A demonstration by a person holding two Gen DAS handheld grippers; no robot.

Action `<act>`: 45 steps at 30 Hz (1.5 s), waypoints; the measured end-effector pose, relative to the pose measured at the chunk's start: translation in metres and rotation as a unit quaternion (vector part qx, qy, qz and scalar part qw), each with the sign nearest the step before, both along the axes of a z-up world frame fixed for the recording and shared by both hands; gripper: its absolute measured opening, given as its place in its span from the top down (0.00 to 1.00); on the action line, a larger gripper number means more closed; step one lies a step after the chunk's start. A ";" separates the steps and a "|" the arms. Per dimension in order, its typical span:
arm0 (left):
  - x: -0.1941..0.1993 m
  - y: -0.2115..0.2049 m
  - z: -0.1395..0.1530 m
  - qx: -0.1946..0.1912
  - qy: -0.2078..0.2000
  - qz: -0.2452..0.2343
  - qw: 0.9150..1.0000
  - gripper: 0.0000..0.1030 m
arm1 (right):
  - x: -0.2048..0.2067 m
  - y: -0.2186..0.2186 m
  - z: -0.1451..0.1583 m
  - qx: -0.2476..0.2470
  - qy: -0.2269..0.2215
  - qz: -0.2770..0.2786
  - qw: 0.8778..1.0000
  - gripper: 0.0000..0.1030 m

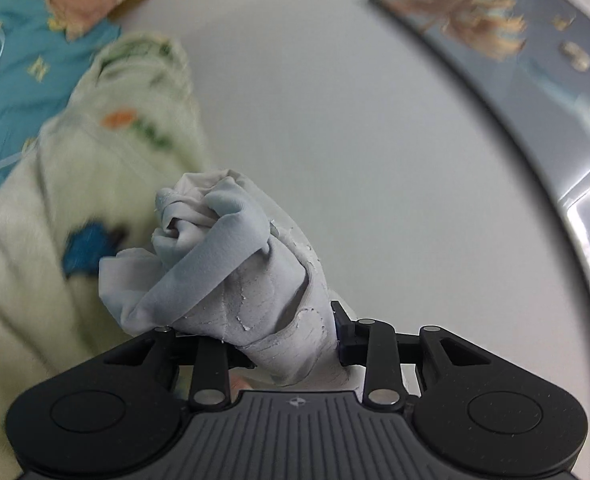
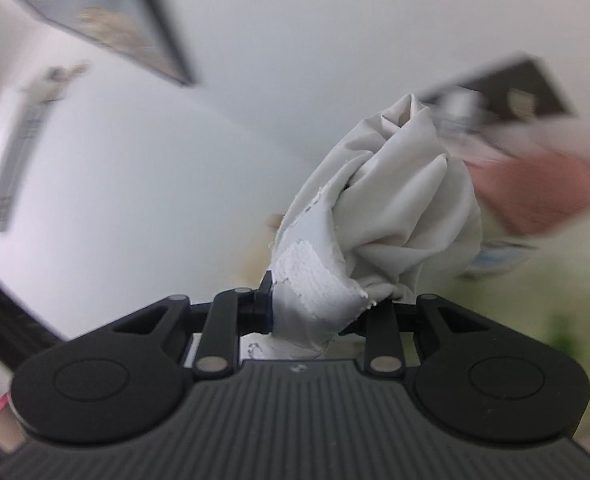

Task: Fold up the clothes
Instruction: 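Carry the rolled shirt with both grippers onto the green blanket, then open both grippers and release the shirt on the blanket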

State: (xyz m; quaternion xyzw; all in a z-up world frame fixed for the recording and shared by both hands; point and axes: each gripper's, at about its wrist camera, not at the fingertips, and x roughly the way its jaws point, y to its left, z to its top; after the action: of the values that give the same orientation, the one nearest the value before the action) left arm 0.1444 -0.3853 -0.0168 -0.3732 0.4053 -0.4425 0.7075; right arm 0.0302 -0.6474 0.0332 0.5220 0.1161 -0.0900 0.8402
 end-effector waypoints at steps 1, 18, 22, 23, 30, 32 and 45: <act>-0.005 -0.008 -0.013 0.022 0.002 -0.010 1.000 0.67 | -0.004 -0.005 -0.016 0.016 0.024 -0.003 1.000 0.72; -0.061 0.024 0.027 0.165 -0.141 -0.039 0.975 0.10 | -0.064 0.008 -0.039 0.023 0.080 -0.039 0.996 0.37; -0.114 0.052 0.064 0.200 -0.237 -0.031 0.950 0.01 | -0.093 0.034 -0.013 -0.051 0.076 -0.053 0.994 0.33; -0.128 0.060 0.071 0.206 -0.258 -0.029 0.943 0.00 | -0.100 0.043 -0.007 -0.068 0.075 -0.056 0.993 0.33; -0.220 0.132 0.106 0.245 -0.348 0.008 0.905 0.00 | -0.151 0.120 0.015 -0.161 0.067 -0.051 0.983 0.18; -0.247 0.155 0.113 0.262 -0.365 0.022 0.893 0.00 | -0.164 0.147 0.015 -0.201 0.067 -0.046 0.976 0.18; -0.309 0.240 0.137 0.293 -0.404 0.074 0.864 0.00 | -0.185 0.247 0.031 -0.315 0.046 0.000 0.948 0.19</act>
State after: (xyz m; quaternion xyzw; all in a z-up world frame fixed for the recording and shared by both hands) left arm -0.1650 -0.1458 0.1205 0.0335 0.1660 -0.3621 0.9166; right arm -0.1547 -0.4003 0.0642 0.2261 0.1201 -0.1462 0.9556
